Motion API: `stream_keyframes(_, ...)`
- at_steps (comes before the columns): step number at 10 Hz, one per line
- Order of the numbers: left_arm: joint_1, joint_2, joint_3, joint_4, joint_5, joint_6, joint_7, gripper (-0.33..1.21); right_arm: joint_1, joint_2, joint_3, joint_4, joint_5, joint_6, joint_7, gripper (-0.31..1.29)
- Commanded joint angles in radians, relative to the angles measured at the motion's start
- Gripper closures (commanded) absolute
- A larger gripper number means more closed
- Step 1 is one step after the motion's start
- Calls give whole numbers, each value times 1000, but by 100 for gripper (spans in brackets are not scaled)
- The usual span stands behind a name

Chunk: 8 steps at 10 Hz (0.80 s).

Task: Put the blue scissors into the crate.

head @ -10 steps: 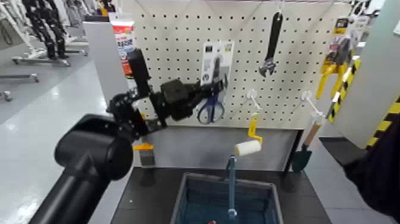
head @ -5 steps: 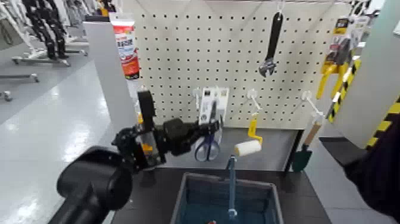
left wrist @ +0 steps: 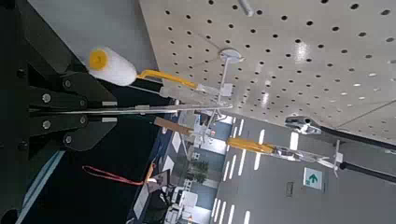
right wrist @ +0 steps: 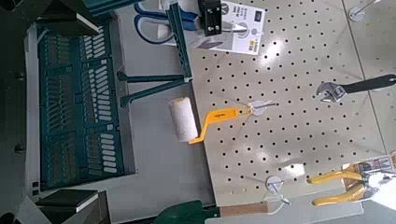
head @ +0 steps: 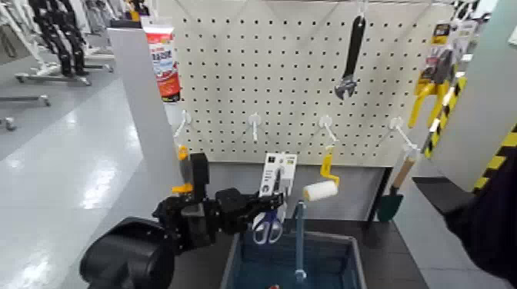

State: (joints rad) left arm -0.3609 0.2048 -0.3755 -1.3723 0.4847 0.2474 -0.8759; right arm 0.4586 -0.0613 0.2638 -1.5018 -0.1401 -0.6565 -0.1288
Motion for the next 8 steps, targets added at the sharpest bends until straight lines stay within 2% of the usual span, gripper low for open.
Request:
stream_keyframes(1, 5, -2, -26, 41, -5, -10, 0, 115, 0, 0, 0, 0, -1, -2, 2, 8)
stream_keyframes(3, 16, -1, -34, 45, -58, 13, 0, 115, 0, 0, -1, 0, 1, -2, 0, 8)
stream_keyframes(8, 28, -2, -53, 113, -60, 3, -2, 115, 0, 0, -1, 0, -1, -2, 2, 8)
